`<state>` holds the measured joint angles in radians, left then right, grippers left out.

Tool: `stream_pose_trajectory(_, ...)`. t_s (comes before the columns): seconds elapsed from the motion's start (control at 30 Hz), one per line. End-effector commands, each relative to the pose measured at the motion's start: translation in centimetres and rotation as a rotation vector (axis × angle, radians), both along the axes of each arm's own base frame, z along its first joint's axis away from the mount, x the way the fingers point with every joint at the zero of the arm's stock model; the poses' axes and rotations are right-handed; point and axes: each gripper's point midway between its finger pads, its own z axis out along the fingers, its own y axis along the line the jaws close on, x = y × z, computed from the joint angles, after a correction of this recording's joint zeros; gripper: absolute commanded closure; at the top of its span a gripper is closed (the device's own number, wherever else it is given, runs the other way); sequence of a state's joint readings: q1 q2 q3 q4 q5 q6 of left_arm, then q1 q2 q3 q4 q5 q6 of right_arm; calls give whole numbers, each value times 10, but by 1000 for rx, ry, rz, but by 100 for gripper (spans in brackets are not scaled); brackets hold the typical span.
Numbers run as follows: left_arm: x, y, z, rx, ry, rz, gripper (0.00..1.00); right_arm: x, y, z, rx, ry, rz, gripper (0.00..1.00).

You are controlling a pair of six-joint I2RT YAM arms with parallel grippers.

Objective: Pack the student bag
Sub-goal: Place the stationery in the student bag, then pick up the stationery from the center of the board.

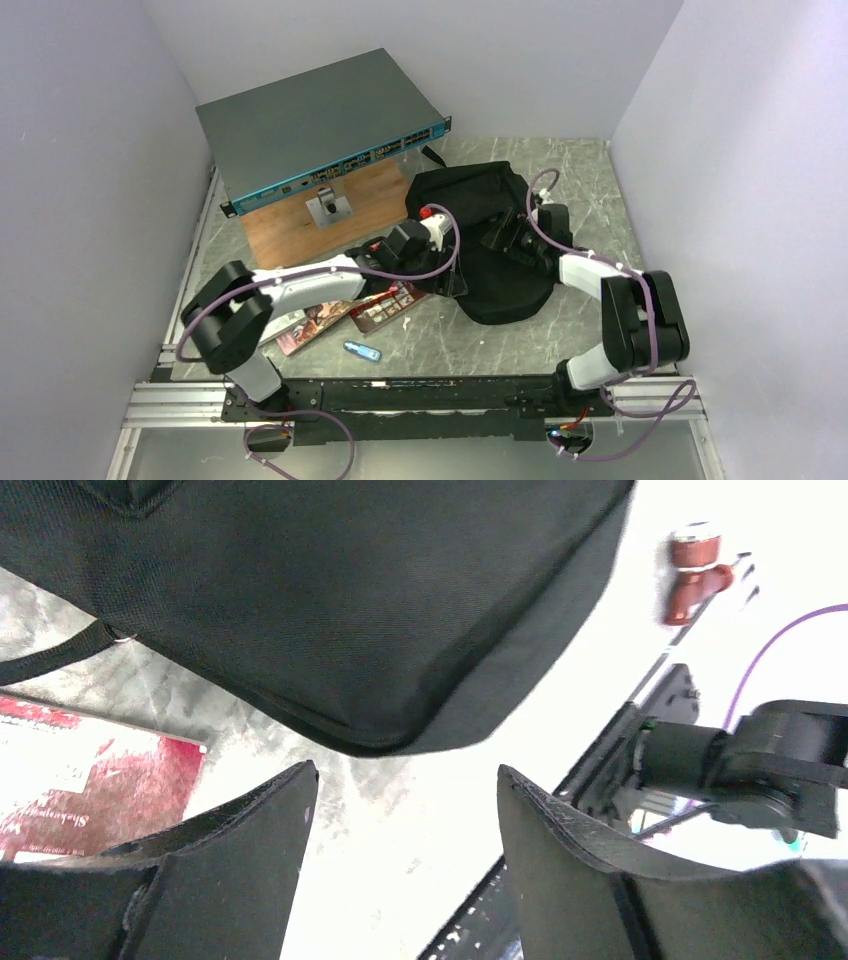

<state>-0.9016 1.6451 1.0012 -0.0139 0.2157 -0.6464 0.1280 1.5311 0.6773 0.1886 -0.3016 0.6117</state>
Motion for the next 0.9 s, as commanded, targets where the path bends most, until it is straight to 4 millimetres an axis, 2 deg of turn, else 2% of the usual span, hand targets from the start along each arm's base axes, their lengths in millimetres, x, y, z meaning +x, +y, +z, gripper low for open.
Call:
stream_pose_trajectory(0.0, -5, 12, 48, -67, -98, 7, 28, -31, 2, 11, -94, -66, 124, 18)
stream_pose_trajectory(0.1, -4, 35, 66, -57, -168, 68, 25, -48, 19, 30, -133, -151, 210, 18)
stream_pose_trajectory(0.2, -4, 64, 93, -48, -269, 128, 19, -67, 48, 55, -199, -274, 302, 18)
stream_pose_trajectory(0.33, -1, 118, 131, -33, -438, 271, 9, -103, 93, 79, -256, -411, 457, 18)
stream_pose_trajectory(0.47, -9, 183, 165, -44, -550, 454, 3, -138, 131, 87, -230, -483, 606, 18)
stream_pose_trajectory(0.6, -25, 232, 187, -94, -601, 581, 0, -182, 180, 77, -210, -502, 788, 18)
stream_pose_trajectory(0.7, -35, 258, 194, -105, -609, 640, 0, -211, 220, 60, -229, -472, 907, 17)
stream_pose_trajectory(0.83, -40, 276, 184, -44, -573, 686, 0, -238, 262, 32, -321, -436, 973, 14)
stream_pose_trajectory(0.87, -42, 279, 180, -20, -563, 689, 0, -243, 274, 30, -337, -431, 985, 13)
